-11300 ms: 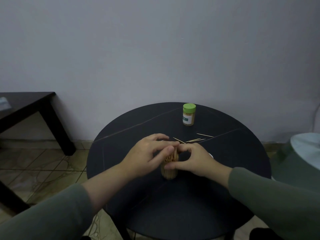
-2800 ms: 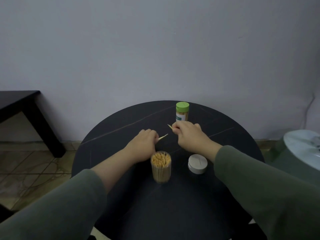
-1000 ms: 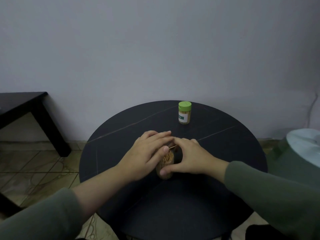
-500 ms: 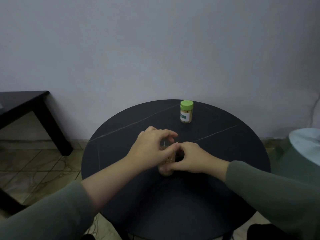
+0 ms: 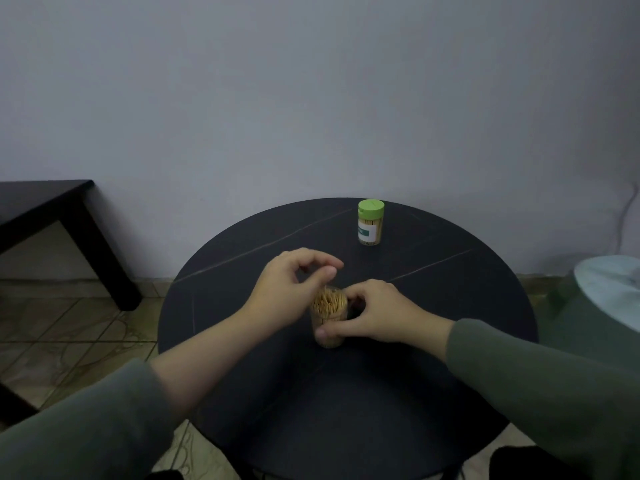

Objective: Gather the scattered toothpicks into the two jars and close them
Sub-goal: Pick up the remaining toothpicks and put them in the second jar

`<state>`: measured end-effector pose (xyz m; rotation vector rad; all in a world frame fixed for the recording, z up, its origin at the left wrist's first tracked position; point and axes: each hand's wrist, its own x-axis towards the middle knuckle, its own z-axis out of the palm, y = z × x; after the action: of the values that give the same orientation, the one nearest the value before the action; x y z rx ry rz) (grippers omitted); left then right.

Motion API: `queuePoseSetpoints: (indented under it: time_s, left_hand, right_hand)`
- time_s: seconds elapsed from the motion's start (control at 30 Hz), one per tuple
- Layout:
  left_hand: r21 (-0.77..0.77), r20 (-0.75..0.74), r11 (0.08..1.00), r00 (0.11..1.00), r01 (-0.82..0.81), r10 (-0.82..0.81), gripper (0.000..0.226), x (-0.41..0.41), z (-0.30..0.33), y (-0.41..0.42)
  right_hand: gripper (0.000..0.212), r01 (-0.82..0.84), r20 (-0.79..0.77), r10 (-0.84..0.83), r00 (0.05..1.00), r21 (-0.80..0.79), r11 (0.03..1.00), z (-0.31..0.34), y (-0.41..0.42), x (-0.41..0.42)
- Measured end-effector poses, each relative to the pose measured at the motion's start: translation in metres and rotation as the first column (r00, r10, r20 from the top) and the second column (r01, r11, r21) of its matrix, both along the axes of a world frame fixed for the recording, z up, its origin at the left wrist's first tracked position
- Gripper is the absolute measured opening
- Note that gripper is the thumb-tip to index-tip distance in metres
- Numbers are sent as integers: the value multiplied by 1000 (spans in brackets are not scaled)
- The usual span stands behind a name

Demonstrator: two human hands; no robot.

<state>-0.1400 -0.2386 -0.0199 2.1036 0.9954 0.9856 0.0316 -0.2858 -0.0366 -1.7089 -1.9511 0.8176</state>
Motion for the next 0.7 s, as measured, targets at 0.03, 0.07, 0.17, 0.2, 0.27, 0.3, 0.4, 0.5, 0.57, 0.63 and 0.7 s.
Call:
queuePoseSetpoints:
  time_s: [0.03, 0.07, 0.17, 0.2, 0.27, 0.3, 0.4, 0.5, 0.57, 0.63, 0.7]
  left_hand:
    - [-27, 49, 1000, 999, -5, 6, 19, -1, 0, 0]
    - [-41, 86, 999, 996, -7, 10, 18, -2, 1, -1]
    - [-36, 150, 999, 988, -20, 25, 14, -3, 4, -3]
    - [-27, 168, 999, 985, -28, 32, 12, -4, 5, -3]
    - [-10, 200, 999, 979, -40, 41, 11, -4, 6, -4]
    - [1, 206, 999, 978, -43, 42, 11, -4, 5, -4]
    - [48, 147, 998, 989, -41, 34, 12, -4, 2, -2]
    - [260, -82, 965, 995, -26, 49, 10, -7, -8, 4]
    - [396, -190, 917, 981, 44, 36, 23, -9, -14, 8]
    - [372, -226, 925, 974, 81, 6, 39, -11, -14, 9]
    - [368, -350, 914, 936, 170, -34, 49, -13, -14, 7]
  right_hand:
    - [62, 0, 4, 0, 1000, -1, 1000, 0, 0, 0]
    - [64, 0, 4, 0, 1000, 0, 1000, -1, 2, 0]
    - [69, 9, 9, -9, 1000, 9, 1000, -3, 5, 1]
    - [70, 14, 9, -14, 1000, 12, 1000, -4, 7, 2]
    - [71, 18, 10, -19, 1000, 16, 1000, -6, 9, 3]
    - [70, 16, 12, -16, 1000, 18, 1000, -6, 10, 3]
    - [63, 13, 31, -14, 999, 25, 1000, -4, 9, 3]
    - [54, 23, 60, -26, 998, 51, 998, -2, 9, 4]
    - [51, 43, 76, -48, 996, 64, 997, 0, 9, 6]
    - [50, 75, 69, -79, 994, 68, 995, 0, 11, 10]
    - [46, 100, 65, -104, 992, 66, 993, 1, 13, 15]
